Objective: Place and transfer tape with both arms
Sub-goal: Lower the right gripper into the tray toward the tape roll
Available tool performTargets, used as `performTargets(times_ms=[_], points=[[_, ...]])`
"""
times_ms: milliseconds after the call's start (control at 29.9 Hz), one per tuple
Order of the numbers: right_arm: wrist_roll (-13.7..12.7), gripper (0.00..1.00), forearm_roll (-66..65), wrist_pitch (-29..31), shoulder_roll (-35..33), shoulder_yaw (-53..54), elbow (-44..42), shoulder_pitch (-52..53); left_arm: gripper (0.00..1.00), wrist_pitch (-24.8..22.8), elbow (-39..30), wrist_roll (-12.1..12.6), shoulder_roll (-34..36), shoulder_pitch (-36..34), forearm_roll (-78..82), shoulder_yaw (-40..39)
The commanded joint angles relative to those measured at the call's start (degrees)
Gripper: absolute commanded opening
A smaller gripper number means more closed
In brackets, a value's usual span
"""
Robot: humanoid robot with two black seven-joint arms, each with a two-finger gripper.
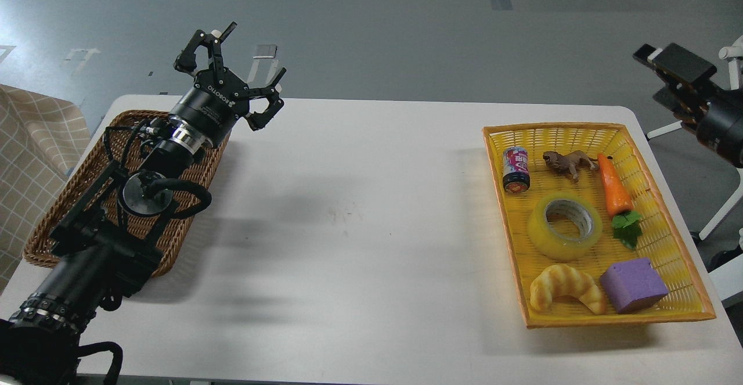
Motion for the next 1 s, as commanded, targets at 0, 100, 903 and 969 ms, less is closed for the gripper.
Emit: performTargets(times_ms=[0, 100, 903, 969], points=[[0.0, 1.00, -4.5, 0.0, -1.3, -3.8, 1.7, -0.6, 0.99, 0.0, 0.0, 0.1, 0.0, 0.0, 0.0, 0.1], [0.0, 1.00, -5.8, 0.0, -3.5, -5.0, 2.2, -1.4, 0.99, 0.0, 0.0, 0.1, 0.1, 0.0, 0.0, -0.1], [0.4, 0.78, -21.7, 0.0, -2.5, -23.0, -2.6, 0.4, 0.99, 0.0, 0.0, 0.0, 0.3, 0.0, -0.1, -0.5], [0.4, 0.73, -23.4, 0.0, -1.9, -23.0, -2.6, 0.4, 0.99, 0.0, -0.1, 0.0, 0.3, 0.0, -0.1, -0.6]])
